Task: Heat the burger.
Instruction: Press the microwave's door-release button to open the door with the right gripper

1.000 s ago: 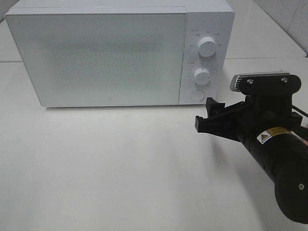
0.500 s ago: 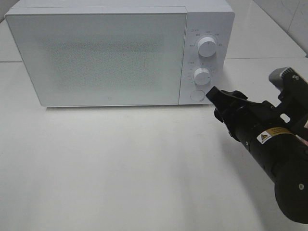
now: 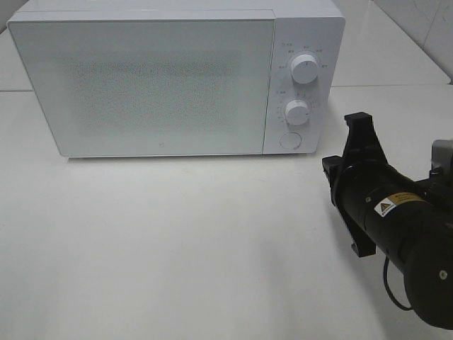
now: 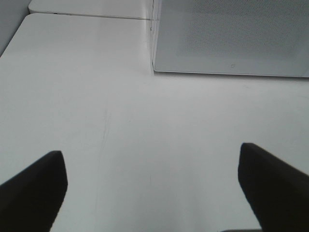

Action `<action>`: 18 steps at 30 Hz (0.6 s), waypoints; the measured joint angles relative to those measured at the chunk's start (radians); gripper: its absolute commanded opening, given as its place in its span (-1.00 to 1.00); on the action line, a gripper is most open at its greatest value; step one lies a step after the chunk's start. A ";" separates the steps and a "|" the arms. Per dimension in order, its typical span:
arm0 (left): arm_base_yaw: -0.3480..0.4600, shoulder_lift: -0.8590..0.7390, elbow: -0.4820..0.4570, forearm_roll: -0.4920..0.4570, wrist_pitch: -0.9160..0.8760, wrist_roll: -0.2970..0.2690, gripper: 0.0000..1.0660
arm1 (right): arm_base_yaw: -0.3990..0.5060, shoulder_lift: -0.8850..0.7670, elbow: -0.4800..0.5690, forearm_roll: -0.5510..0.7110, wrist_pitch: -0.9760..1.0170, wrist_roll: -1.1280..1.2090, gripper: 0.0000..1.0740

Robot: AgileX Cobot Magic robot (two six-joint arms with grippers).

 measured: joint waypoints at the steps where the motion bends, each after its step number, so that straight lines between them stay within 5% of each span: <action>1: 0.000 0.000 0.000 0.000 0.000 0.000 0.69 | 0.000 0.000 0.000 0.000 0.002 0.039 -1.00; 18: 0.000 0.000 0.000 0.000 0.000 0.000 0.69 | 0.000 0.138 -0.057 0.000 0.017 0.160 -1.00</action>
